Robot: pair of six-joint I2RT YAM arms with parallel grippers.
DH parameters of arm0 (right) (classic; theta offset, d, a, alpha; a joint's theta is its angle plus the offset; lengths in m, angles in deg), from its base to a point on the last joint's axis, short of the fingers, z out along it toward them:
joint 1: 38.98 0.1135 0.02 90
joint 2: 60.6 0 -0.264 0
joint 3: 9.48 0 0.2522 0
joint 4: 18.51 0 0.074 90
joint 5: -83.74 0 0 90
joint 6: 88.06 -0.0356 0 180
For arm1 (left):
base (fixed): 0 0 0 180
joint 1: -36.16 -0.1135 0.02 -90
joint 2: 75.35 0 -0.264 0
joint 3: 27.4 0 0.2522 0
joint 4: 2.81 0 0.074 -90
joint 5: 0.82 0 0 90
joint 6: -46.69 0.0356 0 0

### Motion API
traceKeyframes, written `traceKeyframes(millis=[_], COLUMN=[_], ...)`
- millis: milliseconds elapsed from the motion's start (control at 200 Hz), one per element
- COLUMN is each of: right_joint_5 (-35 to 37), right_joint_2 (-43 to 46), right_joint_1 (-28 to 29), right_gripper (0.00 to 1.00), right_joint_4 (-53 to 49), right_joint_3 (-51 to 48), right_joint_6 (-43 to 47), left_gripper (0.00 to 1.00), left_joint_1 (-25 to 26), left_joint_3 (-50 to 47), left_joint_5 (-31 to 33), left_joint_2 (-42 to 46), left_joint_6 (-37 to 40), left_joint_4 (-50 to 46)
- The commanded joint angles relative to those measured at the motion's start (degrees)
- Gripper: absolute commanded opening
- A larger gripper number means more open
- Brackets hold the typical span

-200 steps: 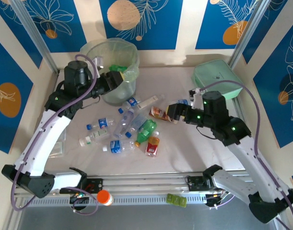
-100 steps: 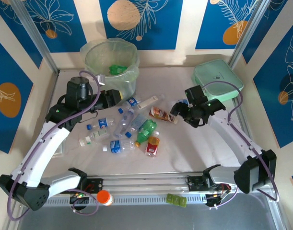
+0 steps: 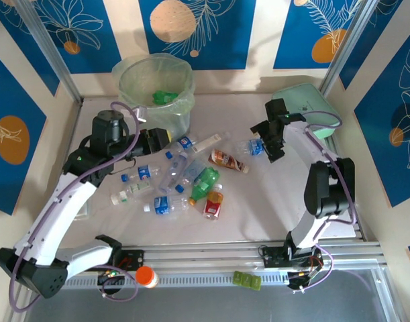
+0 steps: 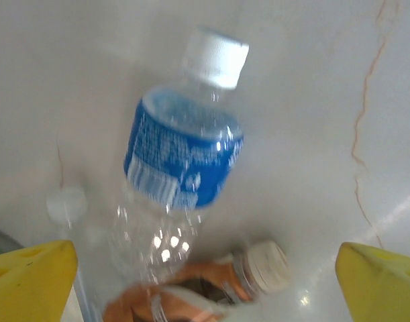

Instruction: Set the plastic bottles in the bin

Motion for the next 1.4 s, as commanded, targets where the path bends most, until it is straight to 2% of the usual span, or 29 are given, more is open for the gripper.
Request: traceKeyframes(millis=[0,105,270,535,775,850,955,1000,1265,1395], right_joint_5=[0.35,-0.11,-0.29,-1.52,-2.95,-2.72,-1.8,-1.45,-1.16,-3.53], right_joint_2=[-5.58,-10.32,-12.63,-17.78,-19.38,-18.22,-15.4,-13.66,-0.1,9.36], right_joint_1=[0.29,-0.03,-0.03,-0.27,-0.11,-0.35,-0.9,-1.16,-2.07,-1.74], right_gripper=[1.0,0.96,0.94,0.92,0.8,0.72,0.68,0.64,0.62,0.61], right_joint_4=[-1.84,-3.38,-2.06,-2.21,-1.37,-0.96,-0.88,-1.0,-0.54,3.3], right_joint_3=[6.55,9.75,9.99,13.0,12.61,11.62,10.51,10.24,8.34,4.03], right_joint_6=[-6.95,-9.75,-13.97,-15.15,-15.65,-15.57,-14.85,-14.23,-5.72,-0.09], left_gripper=[0.47,0.47,0.47,0.47,0.47,0.47,0.47,0.47,0.48,0.55], left_joint_1=[0.4,0.49,0.49,0.49,0.49,0.49,0.49,0.49,0.49,0.58], left_joint_3=[0.44,0.21,-0.61,-0.75,-0.94,-0.78,-0.33,-0.1,3.44,2.59], left_joint_5=[-1.56,-0.93,-0.57,-0.39,0.16,-0.15,-0.32,0.0,2.08,-2.84], left_joint_2=[1.94,2.25,2.25,2.26,2.4,2.43,2.43,2.36,2.95,3.31], left_joint_6=[1.46,1.48,0.42,0.43,0.72,0.52,0.63,0.83,3.78,7.21], left_joint_4=[-0.24,-0.13,0.61,0.7,0.72,0.84,0.89,0.6,-3.14,-0.85])
